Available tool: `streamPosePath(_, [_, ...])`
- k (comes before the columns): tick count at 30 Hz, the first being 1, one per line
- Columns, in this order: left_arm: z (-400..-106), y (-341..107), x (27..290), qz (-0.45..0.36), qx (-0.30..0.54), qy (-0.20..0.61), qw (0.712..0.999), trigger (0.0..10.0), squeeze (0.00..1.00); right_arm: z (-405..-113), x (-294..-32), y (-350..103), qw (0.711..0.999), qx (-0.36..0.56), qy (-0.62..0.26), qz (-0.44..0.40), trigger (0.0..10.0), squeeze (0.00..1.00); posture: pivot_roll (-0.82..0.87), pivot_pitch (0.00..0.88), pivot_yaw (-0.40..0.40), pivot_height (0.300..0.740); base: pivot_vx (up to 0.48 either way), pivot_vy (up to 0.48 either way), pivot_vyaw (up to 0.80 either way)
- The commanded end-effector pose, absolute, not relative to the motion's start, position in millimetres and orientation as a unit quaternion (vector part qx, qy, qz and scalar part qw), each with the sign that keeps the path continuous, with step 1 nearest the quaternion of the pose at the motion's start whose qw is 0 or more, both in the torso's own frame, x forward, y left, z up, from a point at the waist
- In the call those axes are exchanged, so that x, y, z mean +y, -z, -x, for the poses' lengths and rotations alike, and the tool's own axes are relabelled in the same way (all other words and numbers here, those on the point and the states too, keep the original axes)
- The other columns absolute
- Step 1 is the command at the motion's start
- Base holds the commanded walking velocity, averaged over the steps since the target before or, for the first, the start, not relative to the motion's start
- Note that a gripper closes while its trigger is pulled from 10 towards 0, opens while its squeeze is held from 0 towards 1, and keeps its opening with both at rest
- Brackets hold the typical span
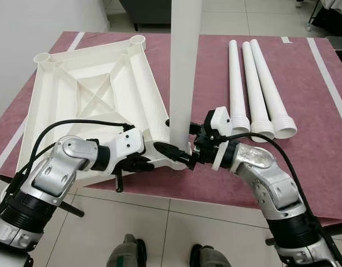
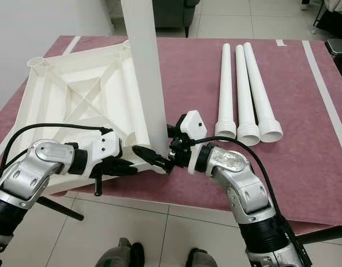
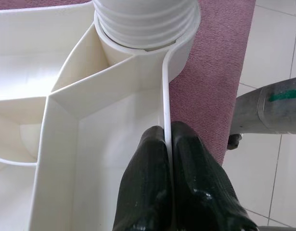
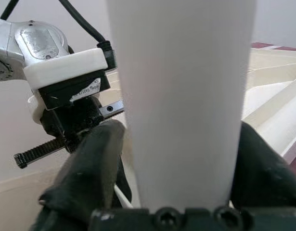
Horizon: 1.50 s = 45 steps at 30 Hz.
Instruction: Building children table
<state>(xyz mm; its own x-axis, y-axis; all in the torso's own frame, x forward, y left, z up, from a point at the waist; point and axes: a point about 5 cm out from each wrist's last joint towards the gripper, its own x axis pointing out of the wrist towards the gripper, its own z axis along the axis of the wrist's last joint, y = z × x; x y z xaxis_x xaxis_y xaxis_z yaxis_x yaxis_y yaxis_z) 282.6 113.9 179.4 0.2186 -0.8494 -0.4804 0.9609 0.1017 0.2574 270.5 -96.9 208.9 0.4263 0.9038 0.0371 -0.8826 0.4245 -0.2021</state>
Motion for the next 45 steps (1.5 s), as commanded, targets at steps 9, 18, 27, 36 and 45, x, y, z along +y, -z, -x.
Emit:
streamPosePath(9, [-301.5,-208.0,81.8,-0.236,0.026,0.593,0.769,10.0,0.00,-294.0,-95.2,-170.8,0.914,0.007,-0.393,0.105,0.0,0.00,0.03,0.146,0.100,0.740,0.000,0.000,0.00])
streamPosePath(18, [-328.8,-212.6,58.0,-0.223,0.024,0.541,0.811,10.0,0.00,-318.4,-108.8,-155.4,0.974,0.048,-0.194,0.103,0.0,0.00,0.03,0.145,0.101,0.740,0.000,0.000,0.00])
streamPosePath(27, [-359.5,-215.8,31.0,-0.191,0.041,0.458,0.867,10.0,0.00,-325.9,-112.5,-142.9,0.993,0.073,-0.038,0.085,0.0,0.00,0.02,0.143,0.112,0.740,0.000,0.000,0.00])
streamPosePath(36, [-359.2,-211.9,29.1,-0.187,0.046,0.456,0.869,10.0,0.00,-324.5,-95.7,-163.2,0.994,-0.004,-0.090,0.054,10.0,1.00,0.02,0.137,0.111,0.740,0.000,0.000,0.00])
streamPosePath(45, [-338.4,-202.3,46.0,-0.239,0.042,0.527,0.815,10.0,0.00,-315.5,-96.3,-198.9,0.967,-0.091,-0.232,0.050,10.0,0.00,0.02,0.134,0.109,0.740,0.000,0.000,0.00])
